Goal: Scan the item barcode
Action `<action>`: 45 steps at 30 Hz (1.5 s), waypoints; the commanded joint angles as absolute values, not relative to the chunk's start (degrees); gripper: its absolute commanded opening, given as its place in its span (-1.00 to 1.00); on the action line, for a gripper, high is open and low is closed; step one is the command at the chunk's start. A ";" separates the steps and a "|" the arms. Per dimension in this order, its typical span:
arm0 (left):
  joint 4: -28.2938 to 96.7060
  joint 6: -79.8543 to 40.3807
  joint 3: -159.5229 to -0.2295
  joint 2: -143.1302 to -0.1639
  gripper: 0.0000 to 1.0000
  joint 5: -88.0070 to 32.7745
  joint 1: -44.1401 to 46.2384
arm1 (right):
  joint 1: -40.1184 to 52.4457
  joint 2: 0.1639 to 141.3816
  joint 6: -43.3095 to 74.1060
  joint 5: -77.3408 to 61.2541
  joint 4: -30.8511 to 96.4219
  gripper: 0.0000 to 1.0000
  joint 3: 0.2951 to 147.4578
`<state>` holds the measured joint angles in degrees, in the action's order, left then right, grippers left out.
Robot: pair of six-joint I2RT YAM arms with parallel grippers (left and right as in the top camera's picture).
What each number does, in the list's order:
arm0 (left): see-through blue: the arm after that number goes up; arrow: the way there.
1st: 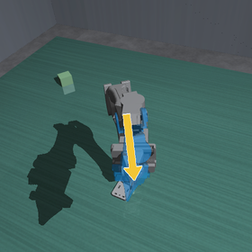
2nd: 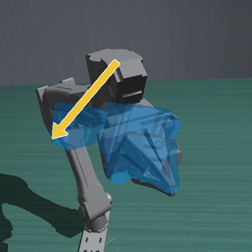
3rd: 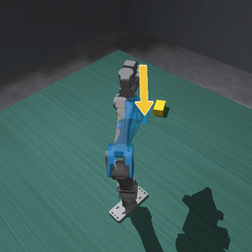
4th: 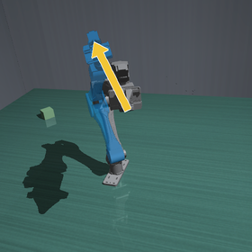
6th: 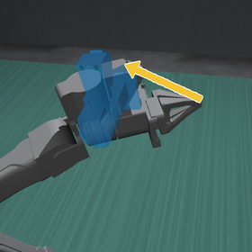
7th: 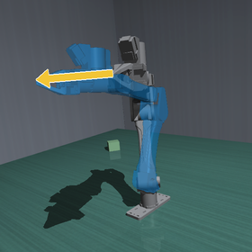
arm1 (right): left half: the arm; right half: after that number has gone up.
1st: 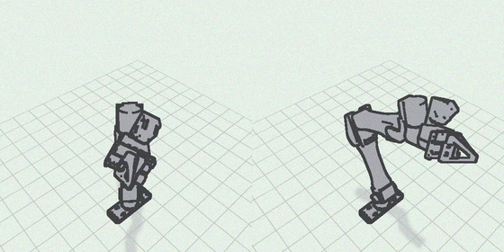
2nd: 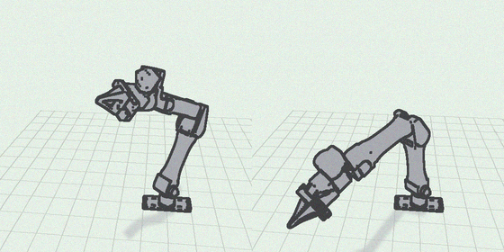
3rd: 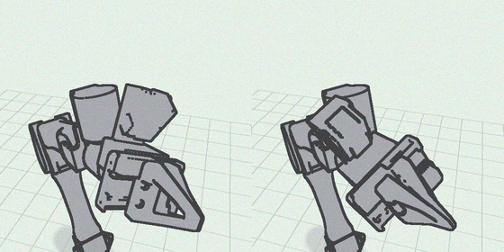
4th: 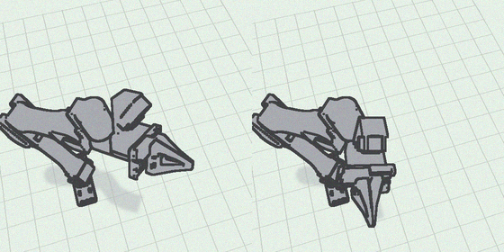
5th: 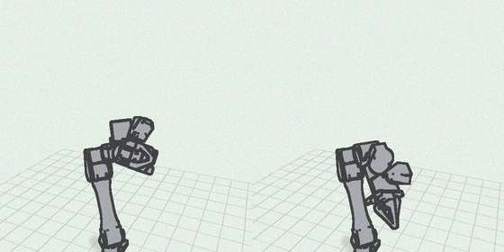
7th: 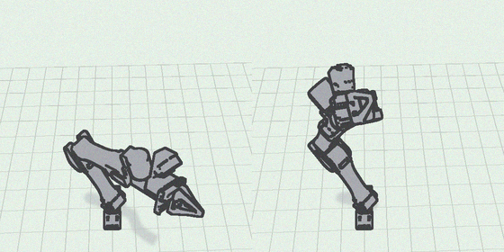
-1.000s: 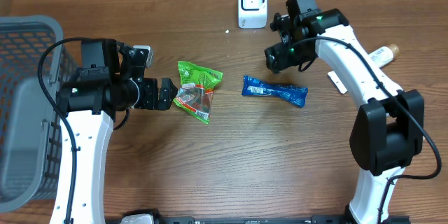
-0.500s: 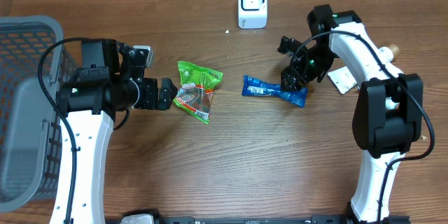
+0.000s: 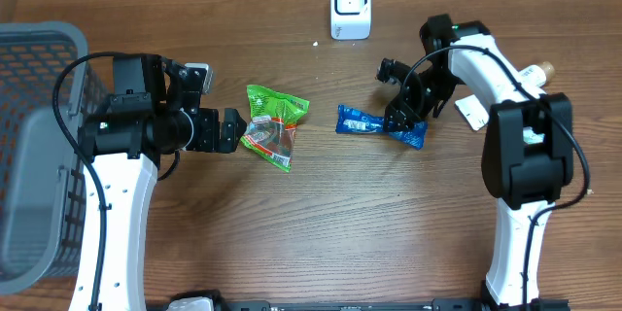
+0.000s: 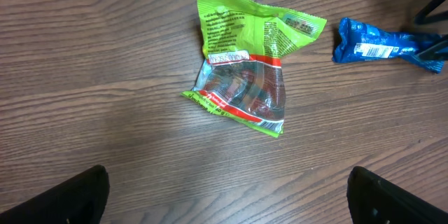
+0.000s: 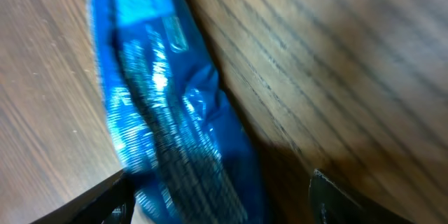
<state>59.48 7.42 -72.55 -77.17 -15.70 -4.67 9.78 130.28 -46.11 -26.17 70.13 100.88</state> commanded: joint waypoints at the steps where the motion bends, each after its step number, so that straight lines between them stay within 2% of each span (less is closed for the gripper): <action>1: 59.31 6.61 -72.51 -77.56 0.99 -16.12 -4.47 | 10.11 132.27 -47.00 -28.18 69.93 0.57 101.19; 5: 59.31 6.61 -72.51 -77.56 0.99 -16.12 -4.49 | 10.11 132.73 -46.68 -28.18 68.90 0.33 100.88; 7: 59.31 6.61 -72.51 -77.56 0.99 -16.12 -4.49 | 10.11 132.73 -46.41 -28.47 68.62 0.12 100.79; 8: 59.31 6.61 -72.51 -77.58 0.99 -16.12 -4.47 | 10.11 132.73 -45.91 -28.75 68.62 0.12 100.79; 10: 59.31 6.61 -72.51 -77.58 0.99 -16.12 -4.47 | 10.11 132.70 -42.63 -30.00 68.55 -0.03 100.82; 12: 59.31 6.61 -72.51 -77.58 0.99 -16.12 -4.47 | 10.11 132.73 -38.79 -31.62 68.58 -0.34 100.82; 18: 59.31 6.61 -72.51 -77.58 0.99 -16.12 -4.47 | 10.11 132.70 -20.95 -33.69 68.64 -0.92 100.84; 26: 59.31 6.61 -72.51 -77.58 0.99 -16.12 -4.49 | 10.17 132.70 8.05 -33.67 68.66 -0.92 100.84; 29: 59.31 6.61 -72.51 -77.58 0.99 -16.12 -4.47 | 10.76 132.70 14.35 -32.60 68.58 -0.92 100.84; 30: 59.31 6.61 -72.51 -77.58 0.99 -16.12 -4.49 | 11.07 132.70 15.14 -31.46 68.42 -0.86 100.84; 34: 59.31 6.61 -72.51 -77.58 0.99 -16.12 -4.47 | 12.19 132.70 14.37 -28.21 68.31 -0.31 100.86; 39: 59.31 6.61 -72.51 -77.58 0.99 -16.12 -4.49 | 12.53 132.70 3.88 -28.10 64.77 0.29 100.88; 42: 59.31 6.61 -72.51 -77.58 1.00 -16.12 -4.49 | 12.53 132.70 0.01 -28.12 61.87 0.32 100.88; 45: 59.31 6.61 -72.51 -77.58 0.99 -16.12 -4.47 | 12.53 132.70 -2.04 -28.03 61.17 0.08 100.88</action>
